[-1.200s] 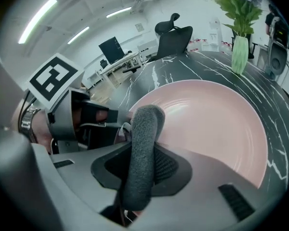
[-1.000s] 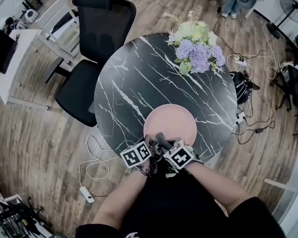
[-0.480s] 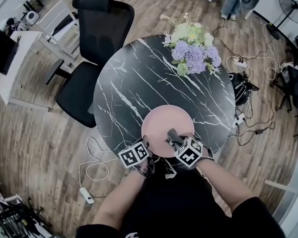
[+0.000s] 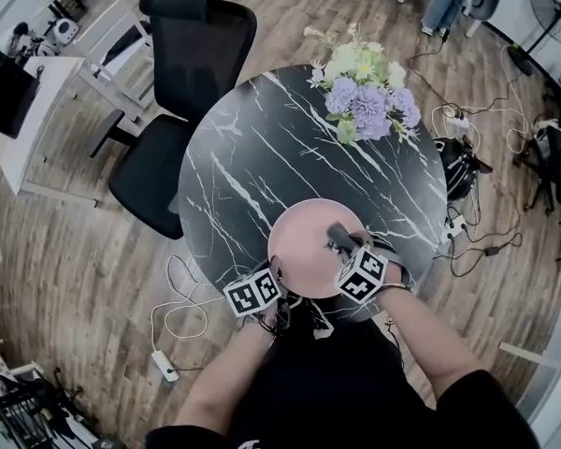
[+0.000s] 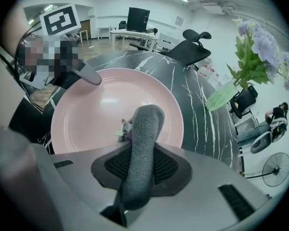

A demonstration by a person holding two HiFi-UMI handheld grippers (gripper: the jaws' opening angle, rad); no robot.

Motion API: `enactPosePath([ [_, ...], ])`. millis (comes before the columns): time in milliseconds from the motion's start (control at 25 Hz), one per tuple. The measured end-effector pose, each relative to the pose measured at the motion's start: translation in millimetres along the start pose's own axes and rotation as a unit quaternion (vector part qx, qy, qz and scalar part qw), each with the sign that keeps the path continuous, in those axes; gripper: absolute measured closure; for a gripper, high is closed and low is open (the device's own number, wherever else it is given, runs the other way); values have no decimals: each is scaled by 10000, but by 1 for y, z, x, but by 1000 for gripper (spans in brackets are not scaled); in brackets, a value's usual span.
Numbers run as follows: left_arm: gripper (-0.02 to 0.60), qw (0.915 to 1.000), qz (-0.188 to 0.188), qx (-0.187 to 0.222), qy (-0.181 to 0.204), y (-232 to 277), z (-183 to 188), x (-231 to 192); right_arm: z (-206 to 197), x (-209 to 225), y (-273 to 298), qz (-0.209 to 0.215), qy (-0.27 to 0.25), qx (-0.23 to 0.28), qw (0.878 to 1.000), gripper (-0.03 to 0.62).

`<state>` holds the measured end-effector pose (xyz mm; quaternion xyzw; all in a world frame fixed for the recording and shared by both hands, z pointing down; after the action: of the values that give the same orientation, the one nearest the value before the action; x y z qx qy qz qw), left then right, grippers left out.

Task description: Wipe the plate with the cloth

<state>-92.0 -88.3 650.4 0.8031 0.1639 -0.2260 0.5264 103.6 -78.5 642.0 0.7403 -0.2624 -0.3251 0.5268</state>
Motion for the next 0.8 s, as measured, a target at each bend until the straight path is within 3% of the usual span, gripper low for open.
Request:
enactPosePath([
  [480, 548, 9998, 95, -89, 169, 0, -1, 1, 16, 29, 8, -368, 378, 253, 9983, 484],
  [560, 541, 9989, 181, -173, 408, 0, -1, 2, 17, 31, 7, -312, 484, 406, 9975, 484],
  [680, 521, 9924, 576, -196, 1073, -7, 1, 4, 17, 36, -3, -19, 925, 812, 9924, 484],
  [800, 505, 9825, 921, 107, 1616, -18, 10, 8, 20, 42, -21, 342, 1322, 1443, 9801, 484],
])
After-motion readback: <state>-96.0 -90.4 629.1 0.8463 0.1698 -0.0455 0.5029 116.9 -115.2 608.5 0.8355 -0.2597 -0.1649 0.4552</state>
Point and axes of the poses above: the fingertips, and each gripper's own axes: y forward along the fingers, x to its right, z out of its top, the point moved 2 cm from there along -y, backward along the fingers, and after that the axes turned 5 degrees about -x, right-handed, at the moved point
